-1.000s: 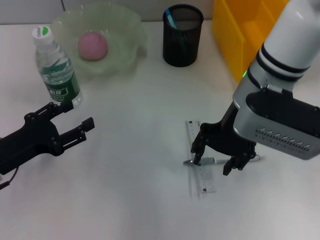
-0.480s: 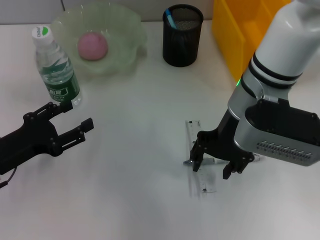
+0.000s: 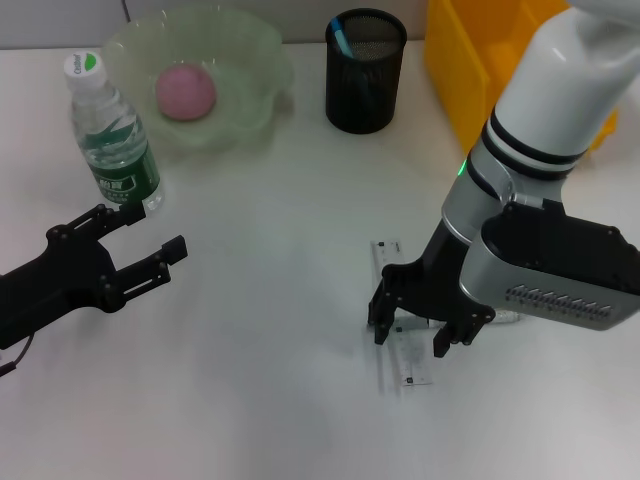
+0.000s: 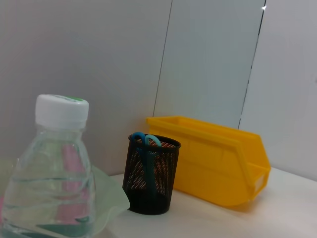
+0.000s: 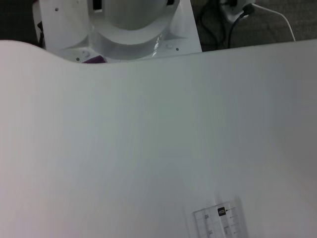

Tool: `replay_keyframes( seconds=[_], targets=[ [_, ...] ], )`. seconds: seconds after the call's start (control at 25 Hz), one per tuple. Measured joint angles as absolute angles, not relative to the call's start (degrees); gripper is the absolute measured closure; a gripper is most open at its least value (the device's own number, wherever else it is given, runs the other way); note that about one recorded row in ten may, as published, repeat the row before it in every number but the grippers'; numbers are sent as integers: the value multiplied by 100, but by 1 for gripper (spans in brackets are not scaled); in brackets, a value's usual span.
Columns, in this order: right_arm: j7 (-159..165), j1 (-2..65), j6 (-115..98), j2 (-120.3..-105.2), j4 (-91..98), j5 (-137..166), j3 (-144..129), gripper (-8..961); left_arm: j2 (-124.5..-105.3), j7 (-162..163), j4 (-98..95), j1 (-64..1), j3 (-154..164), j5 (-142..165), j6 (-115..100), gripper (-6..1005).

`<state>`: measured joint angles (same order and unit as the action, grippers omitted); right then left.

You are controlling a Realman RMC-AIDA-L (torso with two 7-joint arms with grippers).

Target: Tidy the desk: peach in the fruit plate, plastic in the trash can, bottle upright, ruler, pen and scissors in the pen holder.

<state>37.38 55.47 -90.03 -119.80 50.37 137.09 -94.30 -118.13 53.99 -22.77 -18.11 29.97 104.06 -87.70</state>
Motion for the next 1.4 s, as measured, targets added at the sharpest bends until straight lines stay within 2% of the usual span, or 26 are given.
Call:
replay_keyframes(
  seconds=[1.4],
  targets=[
    [3547,6125,-8759,-11989,4043,13337,-9815,318,-11813,5453,-2242,-1744,3006,10415,-8870,215]
  ],
)
